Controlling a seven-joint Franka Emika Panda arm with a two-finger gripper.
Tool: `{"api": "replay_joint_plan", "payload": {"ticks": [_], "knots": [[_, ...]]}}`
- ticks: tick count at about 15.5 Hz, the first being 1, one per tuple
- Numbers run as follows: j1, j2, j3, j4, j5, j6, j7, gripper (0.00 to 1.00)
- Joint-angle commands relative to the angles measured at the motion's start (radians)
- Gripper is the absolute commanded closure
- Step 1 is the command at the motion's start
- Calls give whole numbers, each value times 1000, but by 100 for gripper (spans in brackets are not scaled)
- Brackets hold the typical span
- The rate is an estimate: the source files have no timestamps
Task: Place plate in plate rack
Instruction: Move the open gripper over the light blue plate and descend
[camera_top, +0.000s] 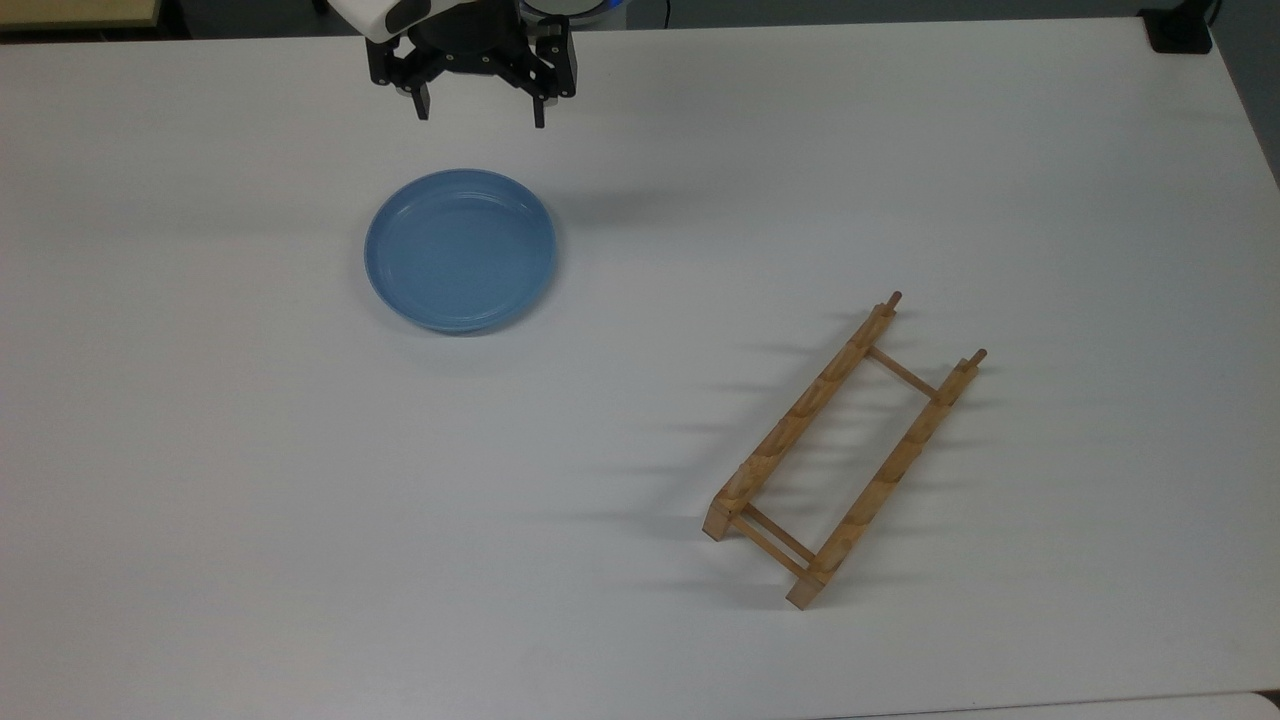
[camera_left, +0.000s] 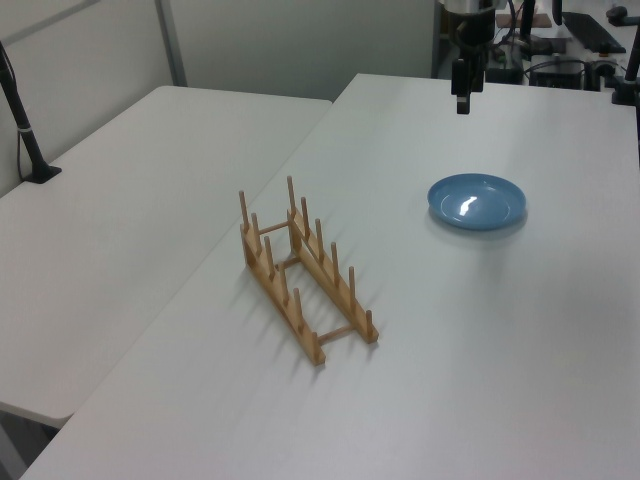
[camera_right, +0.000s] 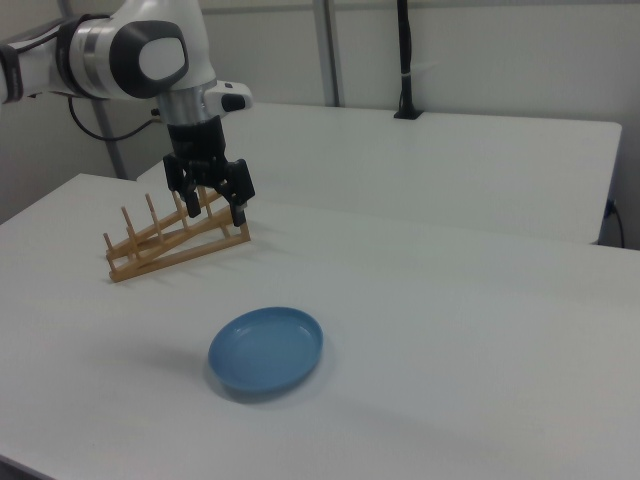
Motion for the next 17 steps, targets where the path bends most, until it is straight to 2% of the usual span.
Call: {"api": "replay_joint_plan", "payload": {"ticks": [1,17], "knots": [[-44,0,-7,43,57,-26,0,0],[-68,3,-10,82,50,2,-3,0]]}}
